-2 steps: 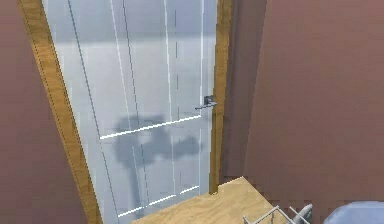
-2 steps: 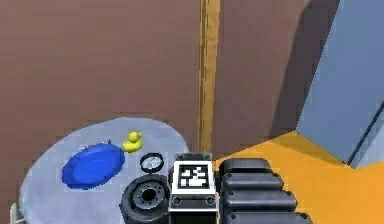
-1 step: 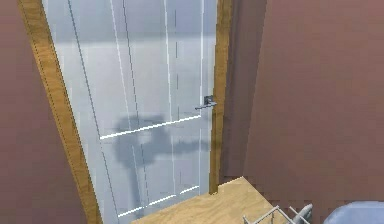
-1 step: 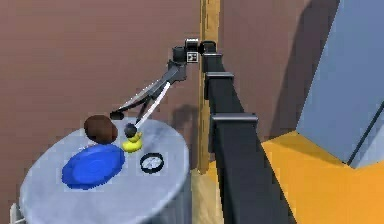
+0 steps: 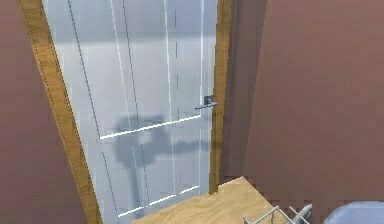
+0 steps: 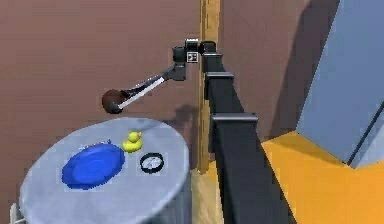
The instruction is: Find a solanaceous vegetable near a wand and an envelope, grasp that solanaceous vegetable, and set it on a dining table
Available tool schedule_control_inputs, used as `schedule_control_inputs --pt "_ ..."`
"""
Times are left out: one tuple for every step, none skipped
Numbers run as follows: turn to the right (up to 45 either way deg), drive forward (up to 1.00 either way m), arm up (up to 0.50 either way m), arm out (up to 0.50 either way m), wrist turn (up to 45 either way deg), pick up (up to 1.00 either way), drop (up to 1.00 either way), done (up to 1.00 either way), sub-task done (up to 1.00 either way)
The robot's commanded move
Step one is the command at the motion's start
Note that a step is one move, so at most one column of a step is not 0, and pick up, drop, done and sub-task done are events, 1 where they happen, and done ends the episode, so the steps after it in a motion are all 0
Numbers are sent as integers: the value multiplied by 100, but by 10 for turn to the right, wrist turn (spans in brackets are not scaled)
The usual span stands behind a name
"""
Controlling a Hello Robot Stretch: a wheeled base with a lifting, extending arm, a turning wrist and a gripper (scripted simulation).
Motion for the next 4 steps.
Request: schedule_control_inputs --pt "0 0 -30 0 0 0 0 0 0" --pt "0 0 0 0 0 0 100 0 0" --pt "0 0 0 -10 0 0 0 0 0" --pt "0 0 0 0 0 0 0 100 0"
